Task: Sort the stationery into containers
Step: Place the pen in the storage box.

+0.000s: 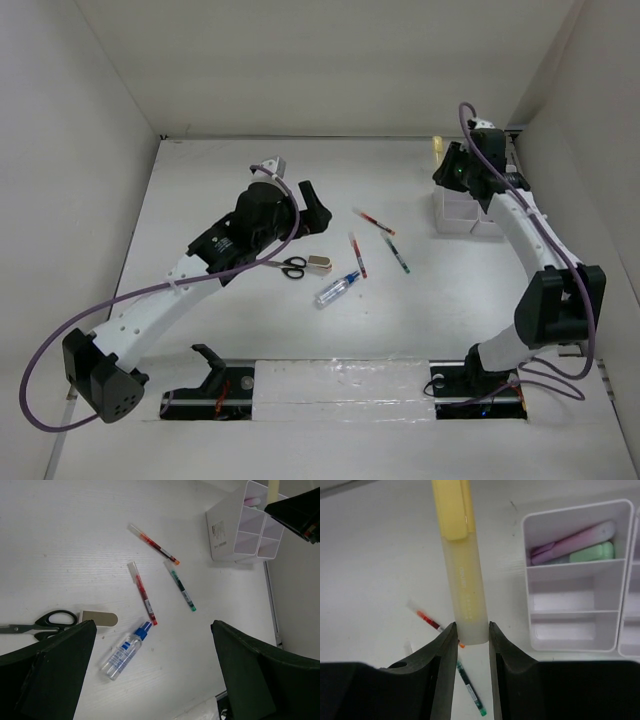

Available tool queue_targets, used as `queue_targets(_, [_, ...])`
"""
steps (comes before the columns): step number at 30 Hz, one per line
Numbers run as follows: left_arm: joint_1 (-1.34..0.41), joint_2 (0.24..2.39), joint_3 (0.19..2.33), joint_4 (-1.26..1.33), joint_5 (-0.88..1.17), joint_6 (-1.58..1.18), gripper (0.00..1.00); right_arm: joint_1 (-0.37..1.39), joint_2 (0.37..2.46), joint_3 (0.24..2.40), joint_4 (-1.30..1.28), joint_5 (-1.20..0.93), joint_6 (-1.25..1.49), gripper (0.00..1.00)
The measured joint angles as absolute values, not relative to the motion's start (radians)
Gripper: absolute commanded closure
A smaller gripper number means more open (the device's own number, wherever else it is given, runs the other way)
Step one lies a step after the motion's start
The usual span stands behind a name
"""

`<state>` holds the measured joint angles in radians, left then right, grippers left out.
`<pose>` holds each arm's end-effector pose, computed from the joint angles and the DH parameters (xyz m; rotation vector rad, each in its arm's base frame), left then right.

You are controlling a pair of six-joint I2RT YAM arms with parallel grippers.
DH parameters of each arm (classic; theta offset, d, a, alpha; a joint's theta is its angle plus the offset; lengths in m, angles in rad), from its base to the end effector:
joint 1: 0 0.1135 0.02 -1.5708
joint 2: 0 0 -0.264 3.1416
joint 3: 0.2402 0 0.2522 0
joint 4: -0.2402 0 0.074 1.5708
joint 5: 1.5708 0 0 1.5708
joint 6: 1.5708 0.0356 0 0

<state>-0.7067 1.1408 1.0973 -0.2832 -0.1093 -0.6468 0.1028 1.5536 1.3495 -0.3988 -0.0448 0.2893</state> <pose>0.2009 -0.1664 0.3677 -0.0183 1.9800 -0.8041 0.3557 0.0383 0.3244 0.1779 2.1786 0.2718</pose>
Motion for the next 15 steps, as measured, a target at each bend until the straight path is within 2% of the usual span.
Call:
queue_targets(5, [-0.707,1.135,1.082,-0.286,-0.104,-0.647,0.0,0.049,1.454,1.243,-0.361,-0.064,0.389,1.0])
queue_targets(15, [-0.707,1.126,1.078,-0.288,-0.09,-0.648,0.0,-0.058,1.335,1.087,-0.224,-0.249,0.655,1.0])
